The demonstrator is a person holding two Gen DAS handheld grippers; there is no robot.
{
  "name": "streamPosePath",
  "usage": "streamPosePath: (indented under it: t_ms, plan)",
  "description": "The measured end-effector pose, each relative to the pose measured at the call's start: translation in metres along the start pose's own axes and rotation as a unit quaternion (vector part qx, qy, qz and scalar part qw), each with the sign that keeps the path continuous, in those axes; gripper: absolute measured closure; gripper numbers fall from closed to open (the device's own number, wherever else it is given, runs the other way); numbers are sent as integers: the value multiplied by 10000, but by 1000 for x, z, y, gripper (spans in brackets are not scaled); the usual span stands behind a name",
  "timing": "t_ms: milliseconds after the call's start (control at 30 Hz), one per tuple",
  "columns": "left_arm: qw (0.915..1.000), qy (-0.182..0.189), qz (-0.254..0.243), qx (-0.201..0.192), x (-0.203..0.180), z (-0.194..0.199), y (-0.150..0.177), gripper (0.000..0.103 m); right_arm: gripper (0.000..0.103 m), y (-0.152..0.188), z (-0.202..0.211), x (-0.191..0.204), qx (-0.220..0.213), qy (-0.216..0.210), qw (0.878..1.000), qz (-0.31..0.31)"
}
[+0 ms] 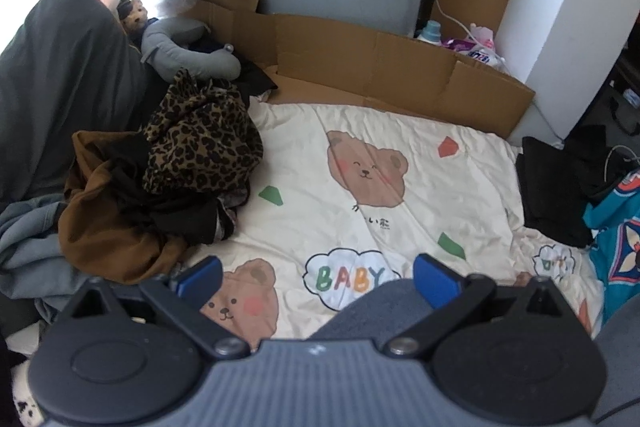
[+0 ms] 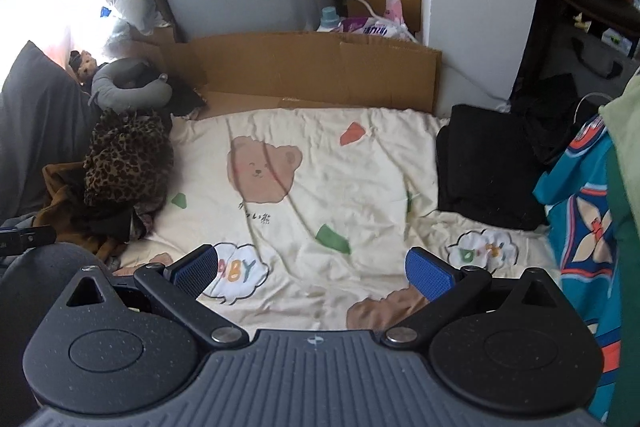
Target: Fold clothes
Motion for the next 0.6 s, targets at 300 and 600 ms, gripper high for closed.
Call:
streamPosePath:
  t_ms: [300,600]
  plan:
    - [9999,35,98,-83,7,-3,0,0,0,5,5,12,-61,-147,9997,161]
    - [10000,41,55,8,4,-3,1,0,0,5,3,14,-80,-119,9998,129]
Point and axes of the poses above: each gripper's, at about its wrist camera, not at the fingertips, and z roughly against the way its jaws point, x to its left, y to its underside, the point moved 7 cm from there along -z, roughly the way its jaws point, and after that the axes turned 2 degrees about z, right-handed, at the moved point
